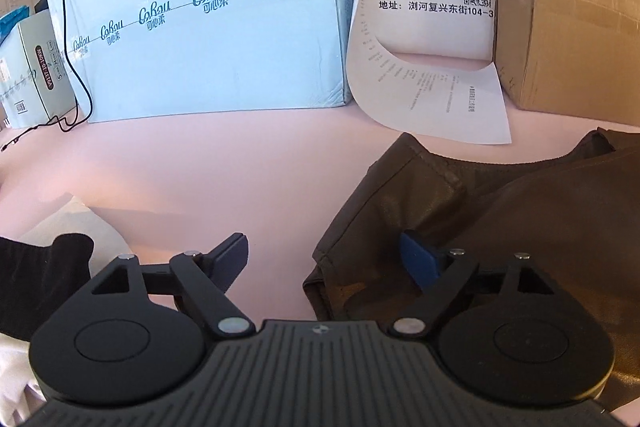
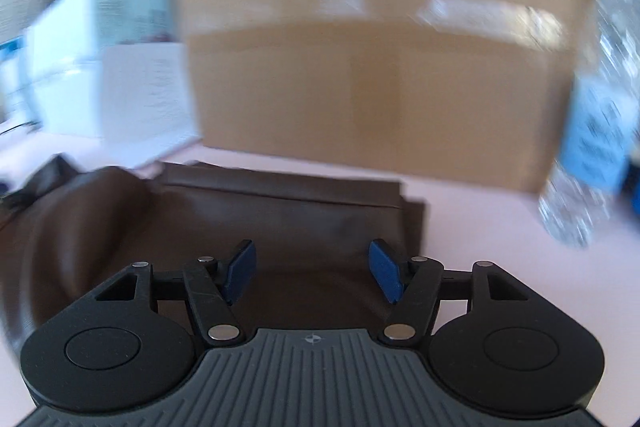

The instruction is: Fold clothes

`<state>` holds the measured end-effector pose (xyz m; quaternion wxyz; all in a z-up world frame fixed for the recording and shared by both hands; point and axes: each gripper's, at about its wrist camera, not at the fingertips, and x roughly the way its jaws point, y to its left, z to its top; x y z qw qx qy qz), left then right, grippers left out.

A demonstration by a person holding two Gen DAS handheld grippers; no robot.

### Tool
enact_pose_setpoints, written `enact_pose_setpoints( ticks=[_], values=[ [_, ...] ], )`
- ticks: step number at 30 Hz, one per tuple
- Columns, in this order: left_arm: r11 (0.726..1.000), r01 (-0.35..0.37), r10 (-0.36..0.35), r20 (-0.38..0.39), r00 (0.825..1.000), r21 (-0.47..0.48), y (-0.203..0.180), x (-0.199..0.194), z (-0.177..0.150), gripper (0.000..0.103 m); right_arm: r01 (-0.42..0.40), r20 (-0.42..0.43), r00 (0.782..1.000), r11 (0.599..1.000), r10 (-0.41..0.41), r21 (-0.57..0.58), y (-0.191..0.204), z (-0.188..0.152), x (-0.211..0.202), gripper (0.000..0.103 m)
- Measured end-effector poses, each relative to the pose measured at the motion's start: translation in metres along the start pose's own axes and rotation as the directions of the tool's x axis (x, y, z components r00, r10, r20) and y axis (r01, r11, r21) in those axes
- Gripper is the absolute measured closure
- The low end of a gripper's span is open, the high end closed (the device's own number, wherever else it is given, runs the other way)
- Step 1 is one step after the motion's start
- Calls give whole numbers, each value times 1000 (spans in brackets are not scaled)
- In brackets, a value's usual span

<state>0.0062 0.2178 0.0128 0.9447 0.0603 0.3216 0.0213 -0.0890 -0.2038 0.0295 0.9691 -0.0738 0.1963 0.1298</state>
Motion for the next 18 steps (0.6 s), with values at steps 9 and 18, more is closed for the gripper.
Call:
enact_pose_setpoints(
  ticks=[9, 18],
  values=[
    [997, 43, -45, -26, 999, -71, 8, 5, 2, 16, 155, -119, 980, 987, -159, -46, -16, 15, 28, 43],
    [995, 56, -59, -34, 998, -87, 6, 7, 2, 14, 92, -109, 990, 996, -90, 14, -38, -2, 20, 56]
  ],
)
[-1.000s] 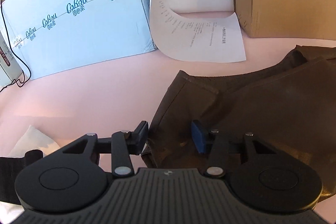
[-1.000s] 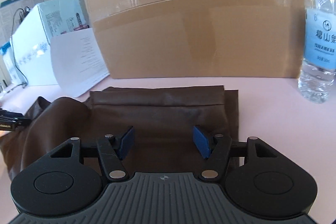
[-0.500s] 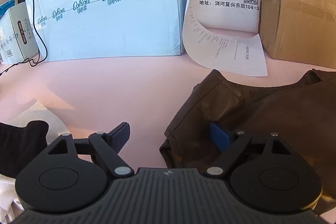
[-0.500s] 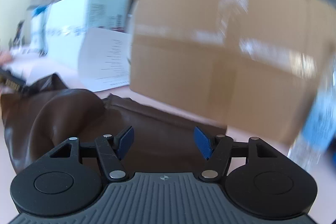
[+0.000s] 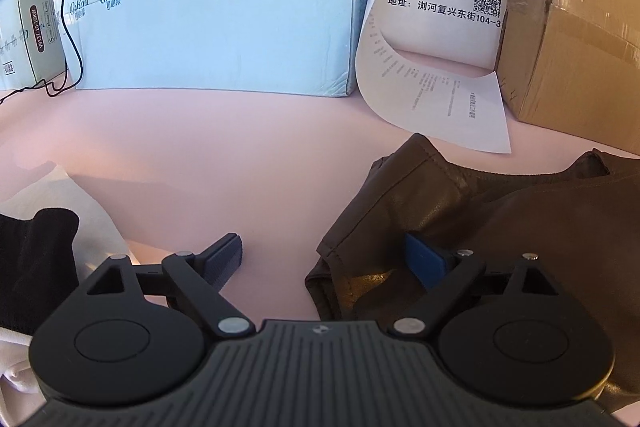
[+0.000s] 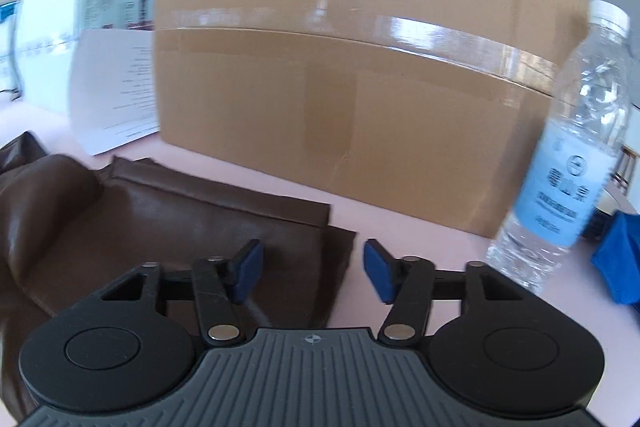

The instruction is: Fold clothes

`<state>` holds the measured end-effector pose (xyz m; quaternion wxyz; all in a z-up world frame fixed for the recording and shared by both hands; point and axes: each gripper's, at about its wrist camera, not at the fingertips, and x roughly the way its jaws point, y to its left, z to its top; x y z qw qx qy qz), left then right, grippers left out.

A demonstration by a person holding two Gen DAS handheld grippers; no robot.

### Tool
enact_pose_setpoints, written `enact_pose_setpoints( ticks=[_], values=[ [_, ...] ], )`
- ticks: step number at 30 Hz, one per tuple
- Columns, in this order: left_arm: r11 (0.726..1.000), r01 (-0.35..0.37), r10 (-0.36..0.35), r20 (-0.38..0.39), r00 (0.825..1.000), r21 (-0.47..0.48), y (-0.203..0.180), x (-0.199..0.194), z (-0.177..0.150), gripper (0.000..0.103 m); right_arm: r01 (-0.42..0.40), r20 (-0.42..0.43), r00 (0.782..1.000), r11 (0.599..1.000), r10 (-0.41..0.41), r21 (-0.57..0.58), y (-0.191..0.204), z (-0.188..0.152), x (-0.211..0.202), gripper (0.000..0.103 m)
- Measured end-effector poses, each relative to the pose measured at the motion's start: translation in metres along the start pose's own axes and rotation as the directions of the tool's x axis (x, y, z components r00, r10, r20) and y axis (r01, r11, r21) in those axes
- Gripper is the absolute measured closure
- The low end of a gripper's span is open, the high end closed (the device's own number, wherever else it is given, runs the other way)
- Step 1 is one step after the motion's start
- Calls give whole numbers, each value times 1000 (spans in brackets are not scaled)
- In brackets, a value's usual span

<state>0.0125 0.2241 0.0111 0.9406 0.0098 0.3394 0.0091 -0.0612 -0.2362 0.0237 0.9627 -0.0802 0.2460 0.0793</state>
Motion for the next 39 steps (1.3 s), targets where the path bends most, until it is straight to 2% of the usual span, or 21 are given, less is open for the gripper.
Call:
enact_pose_setpoints(
  ticks=[1, 4, 6, 7, 8, 9, 12, 14, 17, 21, 23, 24, 26, 28, 30, 31, 32, 33, 36, 37, 39],
  values=[
    [1000, 0, 0, 1, 1000, -1, 0, 0, 0, 14, -17, 2, 1000, 1000, 17, -22, 4, 0, 1, 56],
    [1000, 0, 0, 3, 1000, -6, 0, 0, -1, 14, -23, -18, 1000, 1000, 23, 13, 5, 0, 10, 58],
    [1000, 1, -1, 4, 1000, -8, 0, 0, -2, 14, -48, -13, 999, 996, 50, 75, -2, 1, 12, 66],
    [1000, 1, -1, 5, 1000, -8, 0, 0, -2, 14, -61, -2, 998, 992, 62, 112, -8, 0, 11, 79],
    [1000, 1, -1, 6, 1000, -9, 0, 0, -2, 14, -75, 9, 997, 986, 74, 148, -13, 0, 10, 84],
    [1000, 1, -1, 6, 1000, -9, 1, 0, -2, 14, -88, 21, 996, 979, 86, 183, -18, 0, 9, 85],
    [1000, 0, 0, 8, 1000, -11, 1, -1, -2, 14, -95, 32, 995, 978, 91, 184, -19, -1, 5, 85],
    [1000, 0, 0, 10, 1000, -12, 1, -1, -3, 14, -88, 50, 996, 977, 80, 195, -20, -1, 2, 92],
    [1000, 1, -1, 12, 1000, -11, 2, -1, -2, 13, -1, 86, 996, 972, -19, 233, -19, 0, -5, 101],
    [1000, 1, -1, 13, 1000, -9, 1, 0, -2, 13, 116, 117, 980, 941, -160, 317, -19, 5, -24, 103],
    [1000, 1, -1, 13, 1000, -12, 1, 0, -2, 13, 281, 63, 948, 912, -313, 298, -19, 1, -19, 103],
    [1000, 1, -1, 12, 1000, -13, 2, 0, -2, 13, 284, 43, 950, 910, -310, 302, -22, -1, -16, 103],
    [1000, -4, 4, 21, 1000, -10, 1, -2, -2, 14, 222, -15, 972, 902, -234, 371, -35, -10, -9, 103],
    [1000, -11, 11, 52, 999, 2, -2, -7, -2, 17, 151, 59, 981, 913, -187, 379, -35, -4, -20, 102],
    [1000, -7, 5, 132, 991, 13, -3, -22, -3, 19, 71, 101, 988, 925, -117, 372, -29, 7, -29, 93],
    [1000, 5, -8, 165, 986, 15, -3, -29, -3, 19, 44, 99, 991, 930, -86, 366, -28, 10, -29, 67],
    [999, 42, -45, 197, 979, 21, -1, -38, -3, 18, 17, 98, 994, 936, -55, 352, -25, 11, -27, 53],
    [995, 92, -96, 204, 974, 31, 0, -44, -3, 17, 10, 102, 994, 940, -48, 341, -24, 10, -26, 54],
    [992, 126, -128, 217, 968, 26, 2, -52, -5, 17, -8, 50, 999, 954, -7, 301, -24, 1, -12, 59],
    [991, 130, -130, 235, 963, 18, 3, -56, -5, 17, -15, 38, 999, 956, 4, 293, -24, 0, -8, 66],
    [982, 189, -176, 274, 945, -22, 10, -65, -4, 16, -34, 26, 999, 961, 28, 273, -25, 1, -4, 76]
  ],
)
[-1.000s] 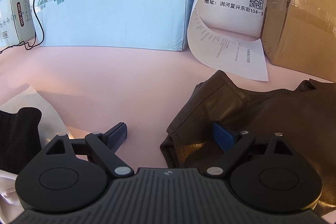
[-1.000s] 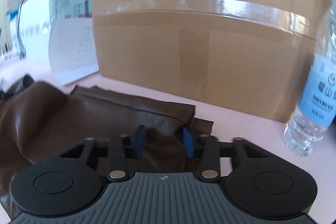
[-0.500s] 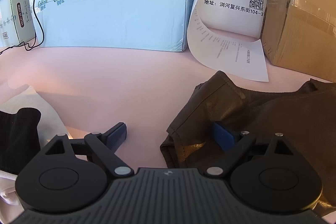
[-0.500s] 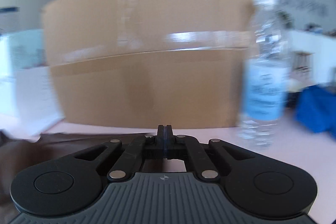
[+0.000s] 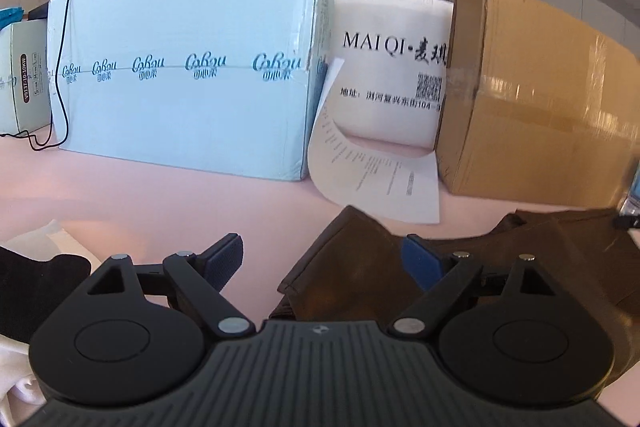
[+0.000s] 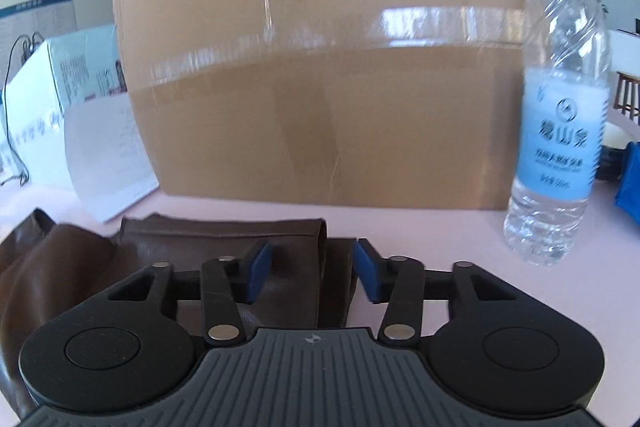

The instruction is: Fold clothes

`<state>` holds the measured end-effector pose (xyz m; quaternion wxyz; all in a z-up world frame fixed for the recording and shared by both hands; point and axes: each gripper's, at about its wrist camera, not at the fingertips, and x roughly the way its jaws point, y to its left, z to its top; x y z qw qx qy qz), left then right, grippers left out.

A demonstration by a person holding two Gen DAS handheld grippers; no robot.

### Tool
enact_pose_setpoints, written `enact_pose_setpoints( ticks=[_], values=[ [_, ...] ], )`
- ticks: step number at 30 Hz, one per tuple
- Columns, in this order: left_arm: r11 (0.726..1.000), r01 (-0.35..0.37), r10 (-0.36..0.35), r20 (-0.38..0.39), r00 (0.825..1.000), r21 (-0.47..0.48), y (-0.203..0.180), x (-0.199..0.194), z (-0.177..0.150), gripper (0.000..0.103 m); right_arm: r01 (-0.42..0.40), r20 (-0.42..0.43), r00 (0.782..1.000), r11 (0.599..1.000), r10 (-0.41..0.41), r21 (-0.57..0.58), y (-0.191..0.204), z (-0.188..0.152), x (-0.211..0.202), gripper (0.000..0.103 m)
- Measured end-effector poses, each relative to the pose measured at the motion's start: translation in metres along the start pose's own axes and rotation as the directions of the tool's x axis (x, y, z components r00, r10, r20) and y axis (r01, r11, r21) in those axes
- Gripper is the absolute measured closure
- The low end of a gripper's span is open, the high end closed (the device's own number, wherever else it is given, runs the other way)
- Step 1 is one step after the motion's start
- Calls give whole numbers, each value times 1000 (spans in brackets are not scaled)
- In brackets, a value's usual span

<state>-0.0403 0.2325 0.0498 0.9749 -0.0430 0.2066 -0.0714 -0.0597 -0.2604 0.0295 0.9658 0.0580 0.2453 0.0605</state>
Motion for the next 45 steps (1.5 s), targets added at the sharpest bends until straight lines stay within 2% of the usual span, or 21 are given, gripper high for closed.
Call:
enact_pose_setpoints(
  ticks=[1, 3, 5, 8, 10, 13, 17, 21, 24, 25, 28, 30, 31, 34, 35, 37, 38, 41, 43, 44, 45],
  values=[
    [999, 34, -34, 6, 999, -29, 2, -3, 2, 15, -21, -4, 1000, 1000, 21, -18, 1, -1, 2, 78],
    [993, 97, -102, -56, 993, -72, 2, 5, 4, 15, -40, -12, 999, 998, 39, -49, 5, -1, 5, 81],
    [992, 106, -115, -139, 984, -69, -6, 21, 1, 15, -40, -15, 999, 998, 40, -41, 5, -1, 7, 96],
    [996, 90, -92, -230, 969, -19, -23, 44, -9, 15, 1, 51, 999, 1000, -2, 21, 2, 3, 0, 100],
    [998, 68, -63, -236, 970, 12, -31, 51, -12, 15, 32, 107, 994, 997, -39, 63, 3, 7, -11, 101],
    [999, 36, -31, -219, 975, 20, -38, 53, -14, 15, 84, 118, 989, 992, -94, 90, 2, 10, -18, 101],
    [999, -20, 26, -196, 980, 35, -41, 54, -16, 17, 164, 12, 986, 983, -165, 81, -3, -1, 3, 101],
    [998, -47, 52, -183, 982, 32, -36, 52, -15, 21, 178, -31, 984, 980, -176, 84, -2, -2, 17, 101],
    [998, -67, 68, -147, 987, 13, -29, 43, -12, 21, 190, -45, 981, 978, -187, 83, -3, -3, 19, 96],
    [993, -116, 115, -109, 987, -3, -26, 36, -10, 21, 208, -40, 978, 975, -205, 78, -1, -3, 19, 89],
    [969, -208, 218, 68, 974, -131, -7, 0, 1, 20, 253, 63, 965, 966, -256, 59, 6, -2, 3, 62],
    [950, -195, 230, 121, 966, -244, 8, -27, 9, 16, 247, 191, 950, 969, -247, 25, 16, 0, -20, 53],
    [936, -195, 239, 123, 963, -292, 15, -39, 11, 15, 245, 255, 937, 969, -239, 8, 22, 2, -31, 46],
    [902, -220, 244, 18, 970, -371, 27, -62, 4, 15, 150, 383, 913, 989, -140, 4, 40, 6, -62, 24],
    [895, -221, 224, -39, 974, -388, 27, -65, -3, 15, 77, 407, 910, 997, -72, 3, 45, 8, -71, 16],
    [895, -224, 169, -170, 971, -387, 21, -65, -18, 15, -132, 345, 931, 991, 122, 6, 49, 12, -68, 12],
    [903, -211, 121, -251, 960, -373, 13, -65, -26, 15, -245, 290, 930, 969, 224, 36, 47, 9, -60, 12],
    [883, -123, -36, -325, 945, -454, -1, -69, -43, 15, -303, 193, 940, 949, 282, 87, 47, -6, -35, 12],
    [856, -139, -33, -321, 946, -498, -8, -69, -45, 14, -293, 84, 955, 950, 285, 106, 46, -16, -11, 12],
    [843, -146, -33, -320, 947, -518, -11, -69, -46, 10, -294, -18, 954, 946, 299, 135, 42, -21, 7, 12],
    [831, -147, -37, -316, 948, -537, -12, -67, -46, 0, -291, -72, 950, 944, 305, 158, 39, -25, 18, 11]
  ],
)
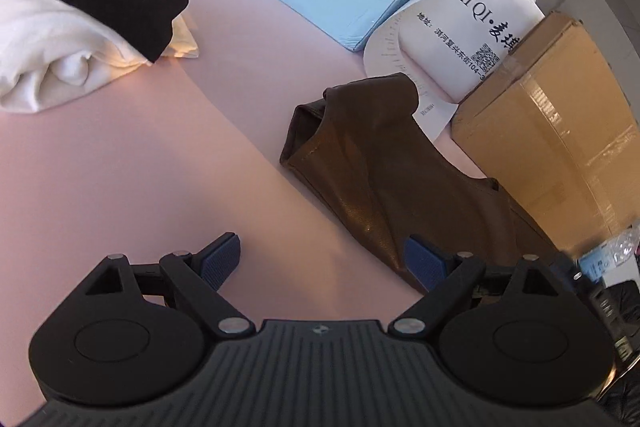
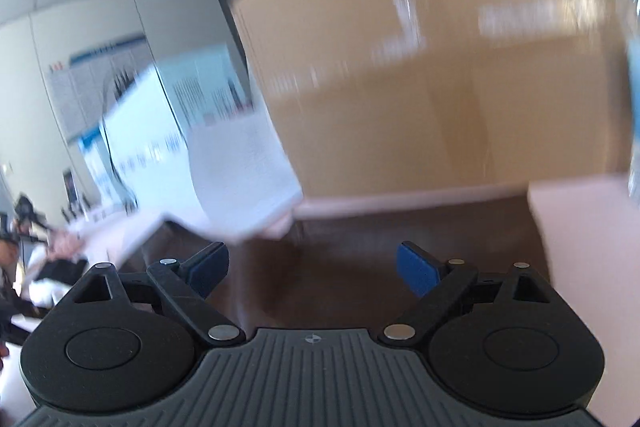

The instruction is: Fold clothes

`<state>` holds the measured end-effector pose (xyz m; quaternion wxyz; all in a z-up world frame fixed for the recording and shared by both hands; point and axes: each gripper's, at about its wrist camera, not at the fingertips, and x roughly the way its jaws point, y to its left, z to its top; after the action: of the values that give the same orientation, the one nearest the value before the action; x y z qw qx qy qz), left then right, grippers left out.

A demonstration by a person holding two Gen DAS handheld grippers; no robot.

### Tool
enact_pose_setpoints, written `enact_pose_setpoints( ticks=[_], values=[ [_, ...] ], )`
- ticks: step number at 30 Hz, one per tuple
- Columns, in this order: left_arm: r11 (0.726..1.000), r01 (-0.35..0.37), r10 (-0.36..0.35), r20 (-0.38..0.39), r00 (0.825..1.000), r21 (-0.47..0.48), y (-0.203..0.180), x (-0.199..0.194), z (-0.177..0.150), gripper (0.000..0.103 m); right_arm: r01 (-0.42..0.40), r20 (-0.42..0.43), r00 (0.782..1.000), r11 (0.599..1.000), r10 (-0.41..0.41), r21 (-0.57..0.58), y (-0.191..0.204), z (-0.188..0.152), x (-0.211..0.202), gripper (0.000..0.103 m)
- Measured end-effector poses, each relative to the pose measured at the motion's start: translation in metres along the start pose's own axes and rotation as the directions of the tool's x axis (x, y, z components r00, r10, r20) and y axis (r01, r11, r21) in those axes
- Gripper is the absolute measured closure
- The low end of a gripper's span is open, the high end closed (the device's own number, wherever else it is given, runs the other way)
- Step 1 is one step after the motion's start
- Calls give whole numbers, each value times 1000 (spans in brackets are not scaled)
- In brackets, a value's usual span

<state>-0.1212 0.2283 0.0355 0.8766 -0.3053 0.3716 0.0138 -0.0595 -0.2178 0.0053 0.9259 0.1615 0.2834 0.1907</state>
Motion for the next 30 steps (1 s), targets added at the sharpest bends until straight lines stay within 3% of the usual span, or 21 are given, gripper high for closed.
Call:
enact_pose_setpoints(
  ticks=[2, 6, 10, 12, 14, 17, 21, 22, 24, 27, 30],
  values=[
    [998, 18, -17, 8, 1000, -59, -3, 9, 1, 0, -19, 7, 1000, 1000, 19, 17, -1, -2, 0, 8],
    [986, -37, 48, 64, 997, -163, -15, 20, 6, 0, -22, 4, 1000, 1000, 22, -5, 3, -9, 1, 4],
    [980, -106, 122, 90, 988, -169, -29, 20, 1, 0, -22, -2, 1000, 1000, 22, -19, 9, -5, 5, 0],
    [985, -94, 104, 59, 993, -143, -33, 18, -3, 0, -21, -5, 1000, 1000, 20, -24, 9, -1, 6, 0],
    [980, -35, 38, 14, 999, -197, -26, 14, -3, 0, -17, -6, 1000, 999, 17, -28, 10, -1, 6, 0],
    [934, 46, -57, -21, 998, -354, -8, 14, 2, 0, -14, -7, 1000, 999, 13, -32, 8, -2, 4, 0],
    [824, 133, -143, 25, 989, -551, 18, 20, 6, 0, -14, -7, 1000, 999, 14, -32, 7, -1, 5, 0],
    [808, 144, -153, 34, 988, -572, 21, 21, 8, 0, -15, -6, 1000, 999, 15, -32, 6, -1, 5, 0],
    [819, 142, -151, 31, 988, -556, 17, 24, 11, 0, -15, -6, 1000, 999, 15, -33, 6, -1, 6, 0],
    [875, 130, -128, 36, 991, -467, 2, 28, 11, 0, -13, -7, 1000, 999, 13, -36, 6, -1, 7, 0],
    [881, 160, -140, 78, 987, -444, 0, 33, 11, 4, -13, -6, 1000, 999, 12, -39, 6, -1, 8, 0]
  ],
)
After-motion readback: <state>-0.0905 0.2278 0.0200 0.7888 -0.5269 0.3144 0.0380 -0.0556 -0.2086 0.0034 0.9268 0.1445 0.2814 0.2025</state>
